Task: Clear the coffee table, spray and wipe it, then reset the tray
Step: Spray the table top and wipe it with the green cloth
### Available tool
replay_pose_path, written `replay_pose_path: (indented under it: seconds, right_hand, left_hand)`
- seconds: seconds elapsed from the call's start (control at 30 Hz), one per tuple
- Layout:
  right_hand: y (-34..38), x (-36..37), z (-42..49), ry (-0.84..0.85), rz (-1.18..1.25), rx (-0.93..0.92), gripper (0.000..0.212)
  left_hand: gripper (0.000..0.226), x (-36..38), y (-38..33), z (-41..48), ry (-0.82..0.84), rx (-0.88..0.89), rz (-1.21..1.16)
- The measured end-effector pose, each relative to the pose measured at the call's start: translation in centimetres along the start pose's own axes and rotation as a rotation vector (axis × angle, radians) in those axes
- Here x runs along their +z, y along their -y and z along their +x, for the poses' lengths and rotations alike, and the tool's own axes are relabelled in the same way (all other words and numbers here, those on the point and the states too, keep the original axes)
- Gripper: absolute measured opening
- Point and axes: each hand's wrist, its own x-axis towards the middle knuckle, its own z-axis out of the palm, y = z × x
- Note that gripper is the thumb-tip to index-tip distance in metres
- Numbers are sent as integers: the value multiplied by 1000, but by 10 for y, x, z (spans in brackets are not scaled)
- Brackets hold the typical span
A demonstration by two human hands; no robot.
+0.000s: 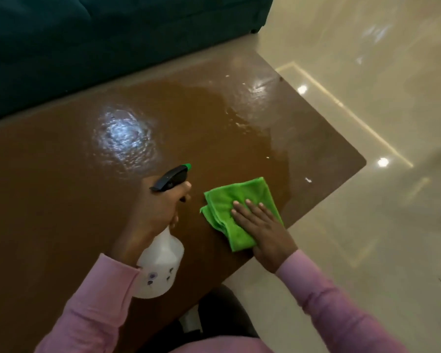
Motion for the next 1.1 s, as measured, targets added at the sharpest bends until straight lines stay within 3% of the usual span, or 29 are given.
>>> replay_pose_path:
  seconds: [0.1, 0.2, 0.27, 0.47, 0.57, 0.73, 0.83, 1.0, 1.1]
  right_hand:
    - [-88, -26, 2, -63, 1, 216, 79]
    - [-133, -49, 7, -63, 20, 453, 80]
    - [-118, -42, 11, -87, -10, 410, 78]
    - [-12, 5, -28, -35, -17, 37, 75]
    - [-41, -5, -39, -7, 12, 22, 71]
    - [-150, -44, -11, -101, 43, 426, 75]
    - [-146, -53, 15, -105, 45, 529, 77]
    - [-67, -17, 2, -50, -47, 54, 79]
    - [-92, -24, -10, -41, -11, 29, 78]
  left_hand:
    - [9, 16, -5, -1, -16, 17, 63]
    - [15, 27, -7, -4, -40, 29, 153]
    - [14, 31, -7, -3, -43, 25, 174]
    - [13, 42, -9, 10, 68, -17, 150]
    - [17, 52, -12, 16, 107, -24, 147]
    - [23, 59, -10, 18, 118, -10, 184]
    - [22, 61, -11, 18, 132, -20, 194]
    - [12, 72, -16, 25, 138, -37, 176]
    - [22, 79, -17, 30, 136, -51, 188]
